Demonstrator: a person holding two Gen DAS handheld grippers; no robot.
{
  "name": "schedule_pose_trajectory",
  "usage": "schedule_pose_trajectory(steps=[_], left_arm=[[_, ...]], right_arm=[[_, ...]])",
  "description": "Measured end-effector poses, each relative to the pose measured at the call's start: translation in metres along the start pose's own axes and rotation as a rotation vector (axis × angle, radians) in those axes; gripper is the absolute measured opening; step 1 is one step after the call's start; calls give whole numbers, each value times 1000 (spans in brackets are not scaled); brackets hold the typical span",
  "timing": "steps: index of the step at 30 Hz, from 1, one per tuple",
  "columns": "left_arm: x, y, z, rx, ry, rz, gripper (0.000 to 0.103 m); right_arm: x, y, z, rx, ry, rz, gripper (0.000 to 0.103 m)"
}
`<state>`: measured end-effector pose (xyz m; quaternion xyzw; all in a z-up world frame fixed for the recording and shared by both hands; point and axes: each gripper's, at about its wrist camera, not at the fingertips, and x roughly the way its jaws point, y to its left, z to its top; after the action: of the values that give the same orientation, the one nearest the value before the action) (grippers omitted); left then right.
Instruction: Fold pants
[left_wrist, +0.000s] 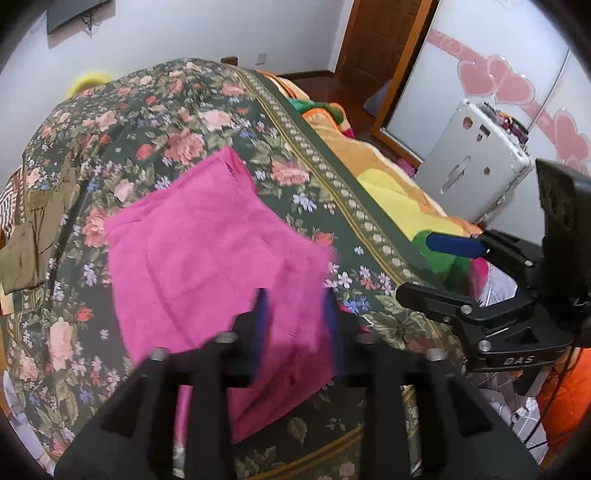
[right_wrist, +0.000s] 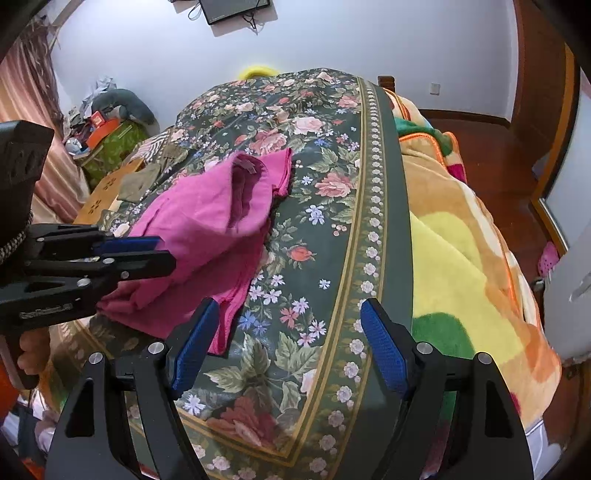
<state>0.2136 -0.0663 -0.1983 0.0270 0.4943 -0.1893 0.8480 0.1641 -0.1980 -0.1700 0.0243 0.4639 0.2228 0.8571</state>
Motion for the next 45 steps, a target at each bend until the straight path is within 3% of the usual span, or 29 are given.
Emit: schedule_pose_trajectory(steps=[1, 4, 9, 18, 22, 25, 27, 30, 34, 38, 42, 45], left_arm=[[-8, 4, 2, -8, -25, 8, 54], [-28, 19, 9, -22, -88, 26, 59], [-34, 65, 31, -58, -120, 174, 65], [24, 154, 73, -158, -15, 269, 65], [59, 164, 86, -118, 45, 286, 66], [99, 165, 91, -44, 136, 328, 68], [118, 165, 88, -4, 187, 360, 70], [125, 169, 79, 24, 147, 419, 89], [113, 183, 64, -53, 135, 389, 89], [90, 185, 39, -67, 117, 469, 89], [58, 196, 7, -187, 121, 490, 89], [31, 202, -21, -278, 109, 456, 89]], right_arm=[[0, 1, 2, 1, -5, 2, 76], [0, 5, 9, 9, -25, 16, 76], [11, 17, 19, 9, -31, 57, 76], [63, 33, 6, -65, 74, 23, 76], [62, 22, -2, -28, 64, 55, 78], [61, 16, -2, -4, 65, 63, 78], [60, 16, -2, -5, 67, 63, 78], [59, 17, 1, -16, 74, 51, 78], [56, 17, 8, -23, 69, 15, 78], [47, 18, 15, -33, 45, -26, 78], [33, 25, 20, -24, 15, -5, 78], [25, 36, 19, -35, 0, 10, 78]])
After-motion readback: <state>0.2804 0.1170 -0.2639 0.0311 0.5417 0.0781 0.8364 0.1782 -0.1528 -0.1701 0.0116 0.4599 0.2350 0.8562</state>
